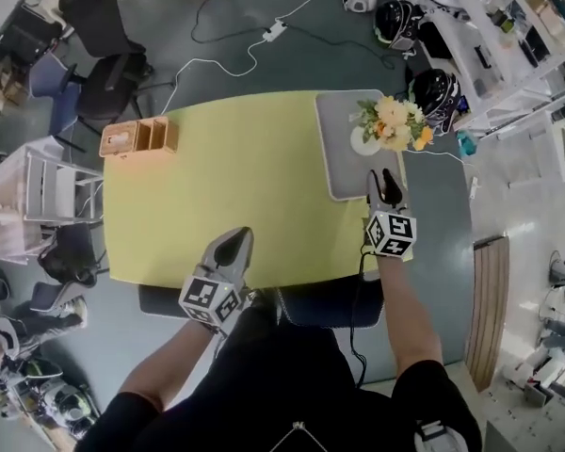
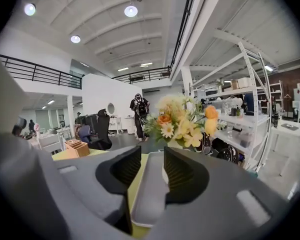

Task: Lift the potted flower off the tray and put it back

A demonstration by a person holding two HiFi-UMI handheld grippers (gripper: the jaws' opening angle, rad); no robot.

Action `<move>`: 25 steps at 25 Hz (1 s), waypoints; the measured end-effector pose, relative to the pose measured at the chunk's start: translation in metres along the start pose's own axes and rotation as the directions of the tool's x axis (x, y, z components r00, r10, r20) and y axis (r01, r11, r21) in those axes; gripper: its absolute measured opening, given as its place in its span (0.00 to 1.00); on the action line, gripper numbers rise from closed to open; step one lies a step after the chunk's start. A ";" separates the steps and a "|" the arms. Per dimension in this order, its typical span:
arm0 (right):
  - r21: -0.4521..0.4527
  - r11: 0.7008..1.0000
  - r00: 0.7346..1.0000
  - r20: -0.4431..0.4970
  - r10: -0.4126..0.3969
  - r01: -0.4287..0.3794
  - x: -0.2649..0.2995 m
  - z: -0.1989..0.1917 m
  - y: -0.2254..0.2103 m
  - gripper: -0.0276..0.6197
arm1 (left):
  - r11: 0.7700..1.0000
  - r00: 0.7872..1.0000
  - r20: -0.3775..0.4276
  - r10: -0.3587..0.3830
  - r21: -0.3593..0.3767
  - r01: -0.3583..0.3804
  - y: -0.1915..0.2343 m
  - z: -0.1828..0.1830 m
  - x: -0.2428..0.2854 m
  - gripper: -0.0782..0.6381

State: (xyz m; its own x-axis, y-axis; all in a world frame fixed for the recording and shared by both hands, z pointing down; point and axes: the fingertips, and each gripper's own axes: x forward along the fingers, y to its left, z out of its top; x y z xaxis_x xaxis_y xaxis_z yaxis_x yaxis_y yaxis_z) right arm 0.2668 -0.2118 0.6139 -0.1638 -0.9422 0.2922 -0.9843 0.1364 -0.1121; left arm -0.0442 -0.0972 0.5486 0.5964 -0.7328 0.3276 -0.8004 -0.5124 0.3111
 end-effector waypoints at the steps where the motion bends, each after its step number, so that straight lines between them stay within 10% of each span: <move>1: 0.003 1.000 1.000 -0.004 -0.006 0.006 0.011 -0.005 -0.007 0.27 | 1.000 1.000 0.000 0.006 -0.002 -0.006 0.002 -0.001 0.004 0.12; 25: 0.000 0.998 0.996 0.064 -0.066 0.067 0.160 -0.046 -0.080 0.44 | 0.992 0.975 -0.201 0.097 -0.066 -0.112 0.024 -0.095 0.021 0.12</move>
State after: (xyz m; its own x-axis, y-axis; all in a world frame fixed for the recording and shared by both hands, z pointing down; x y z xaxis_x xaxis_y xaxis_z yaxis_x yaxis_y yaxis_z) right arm 0.3165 -0.3593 0.7135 -0.0935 -0.9668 0.2376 -0.9930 0.0733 -0.0925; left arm -0.0458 -0.0822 0.6476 0.5158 -0.6739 0.5290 -0.8566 -0.3964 0.3302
